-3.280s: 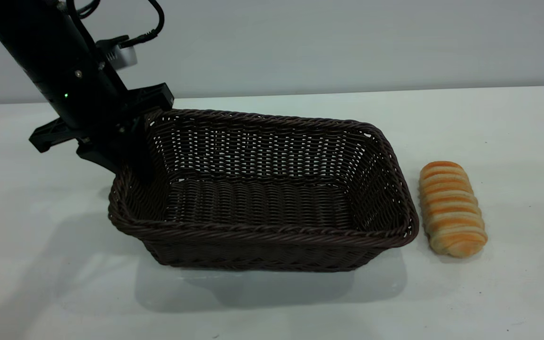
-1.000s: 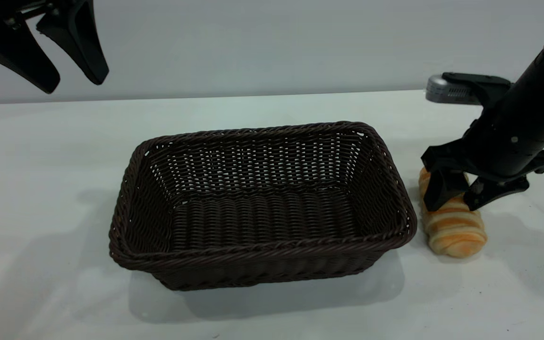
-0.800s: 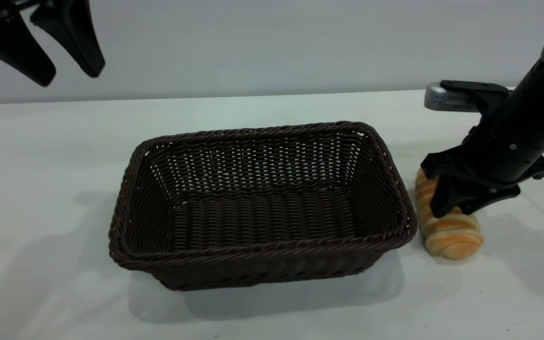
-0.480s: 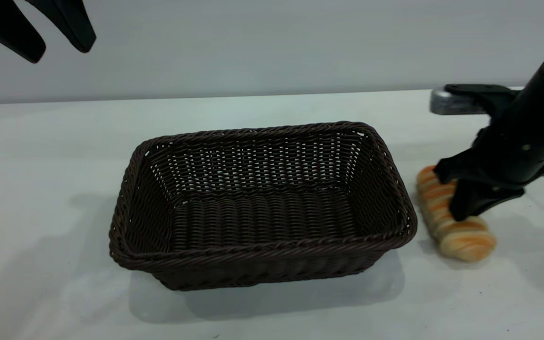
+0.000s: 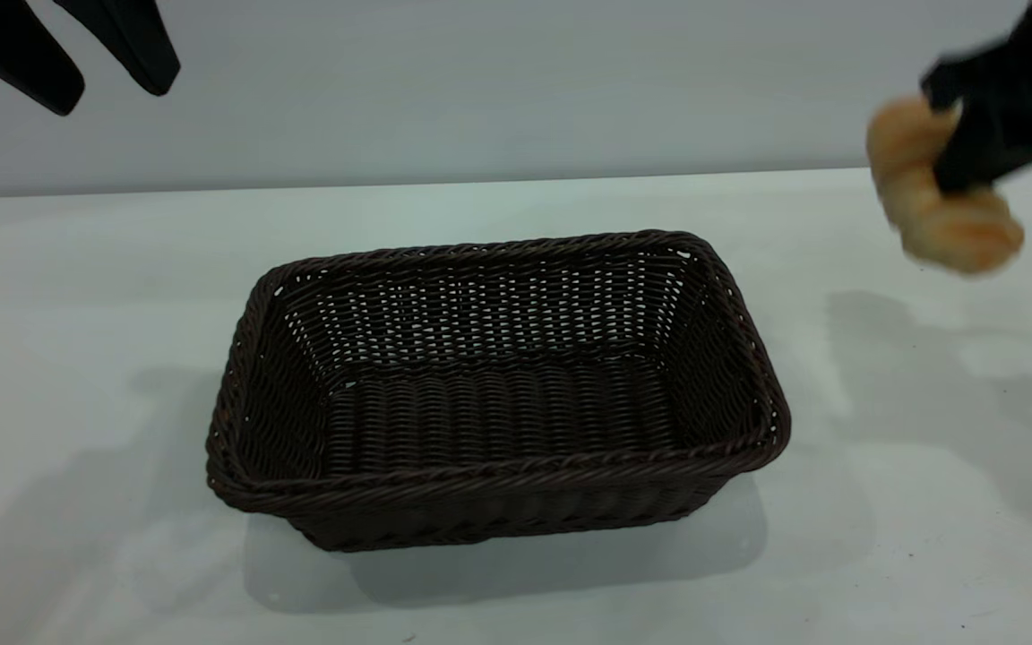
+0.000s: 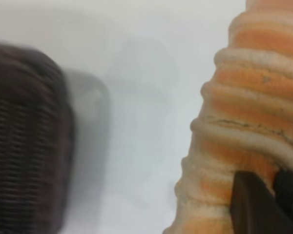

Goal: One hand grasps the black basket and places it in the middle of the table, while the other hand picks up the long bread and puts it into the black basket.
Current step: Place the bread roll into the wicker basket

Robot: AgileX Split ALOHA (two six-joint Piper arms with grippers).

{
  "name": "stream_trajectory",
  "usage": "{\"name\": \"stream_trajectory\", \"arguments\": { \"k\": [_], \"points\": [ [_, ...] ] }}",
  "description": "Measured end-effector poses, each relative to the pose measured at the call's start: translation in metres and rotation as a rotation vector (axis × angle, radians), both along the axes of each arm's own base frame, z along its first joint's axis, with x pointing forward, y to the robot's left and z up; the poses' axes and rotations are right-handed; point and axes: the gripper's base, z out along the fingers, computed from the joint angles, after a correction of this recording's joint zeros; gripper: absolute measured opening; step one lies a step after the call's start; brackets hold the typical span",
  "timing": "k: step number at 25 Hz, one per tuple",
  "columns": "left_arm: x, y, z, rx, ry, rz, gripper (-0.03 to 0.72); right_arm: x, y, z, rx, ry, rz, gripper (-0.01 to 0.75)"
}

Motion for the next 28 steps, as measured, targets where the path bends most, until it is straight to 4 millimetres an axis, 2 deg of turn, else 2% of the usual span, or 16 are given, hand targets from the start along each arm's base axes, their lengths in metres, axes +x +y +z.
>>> {"name": "stream_trajectory", "arguments": {
  "k": [2,5,10,14,17,19,25,28],
  "points": [
    [0.000,0.000,0.000,0.000,0.003,-0.001,0.589,-0.005,0.016,0.013,0.023,-0.027,0.040,0.028],
    [-0.002,0.000,0.004,0.001,-0.006,-0.010,0.589,-0.015,0.054,0.018,0.054,-0.036,0.150,0.028],
    [-0.014,0.003,0.026,-0.001,-0.081,-0.040,0.589,-0.032,0.112,0.012,0.109,-0.026,0.301,0.028],
    [-0.032,0.007,0.055,-0.013,-0.174,-0.043,0.589,-0.039,0.138,-0.003,0.137,0.001,0.360,0.028],
    [-0.047,0.012,0.077,-0.004,-0.251,-0.047,0.589,-0.039,0.147,-0.019,0.137,0.024,0.388,0.041],
    [-0.060,0.017,0.091,0.006,-0.298,-0.050,0.589,-0.037,0.149,-0.029,0.127,0.028,0.401,0.076],
    [-0.101,0.027,0.116,0.015,-0.378,-0.057,0.589,-0.030,0.147,-0.031,0.076,-0.044,0.396,0.337],
    [-0.122,0.032,0.122,0.013,-0.408,-0.057,0.589,-0.030,0.147,-0.028,0.074,-0.057,0.399,0.417]
  ]
}}
